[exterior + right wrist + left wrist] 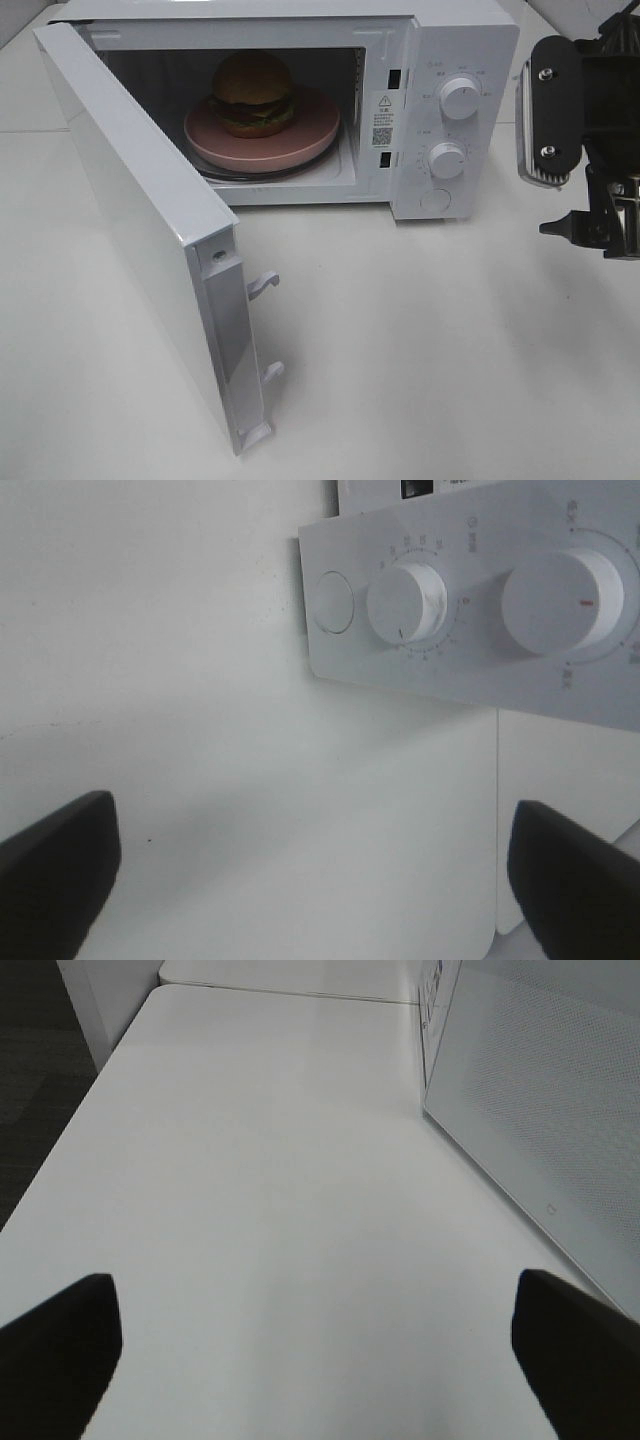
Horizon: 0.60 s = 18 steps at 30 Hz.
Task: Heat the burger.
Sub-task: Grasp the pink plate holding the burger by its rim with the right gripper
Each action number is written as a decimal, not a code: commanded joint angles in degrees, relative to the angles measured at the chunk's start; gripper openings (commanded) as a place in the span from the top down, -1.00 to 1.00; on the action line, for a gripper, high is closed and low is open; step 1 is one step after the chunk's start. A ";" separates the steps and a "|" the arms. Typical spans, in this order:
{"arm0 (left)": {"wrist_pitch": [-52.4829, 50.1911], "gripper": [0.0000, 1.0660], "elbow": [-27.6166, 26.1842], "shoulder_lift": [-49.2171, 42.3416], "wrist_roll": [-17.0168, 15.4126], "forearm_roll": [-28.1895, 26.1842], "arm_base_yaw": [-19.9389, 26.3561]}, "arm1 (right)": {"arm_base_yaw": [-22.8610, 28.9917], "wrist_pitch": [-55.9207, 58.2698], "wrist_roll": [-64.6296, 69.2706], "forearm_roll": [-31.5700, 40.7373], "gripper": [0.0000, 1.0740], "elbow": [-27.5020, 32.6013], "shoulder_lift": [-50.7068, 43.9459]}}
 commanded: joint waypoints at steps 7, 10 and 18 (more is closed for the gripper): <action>-0.92 -0.84 0.00 -0.74 -0.06 0.00 0.11 | 7.33 -1.03 3.61 -6.99 -0.87 -1.09 5.27; -0.92 -0.84 0.00 -0.74 -0.06 0.00 0.11 | 9.11 -1.15 4.47 -7.73 -0.86 -2.86 7.62; -0.92 -0.84 0.00 -0.74 -0.06 0.00 0.11 | 12.61 -1.03 4.87 -7.51 -0.83 -7.85 14.50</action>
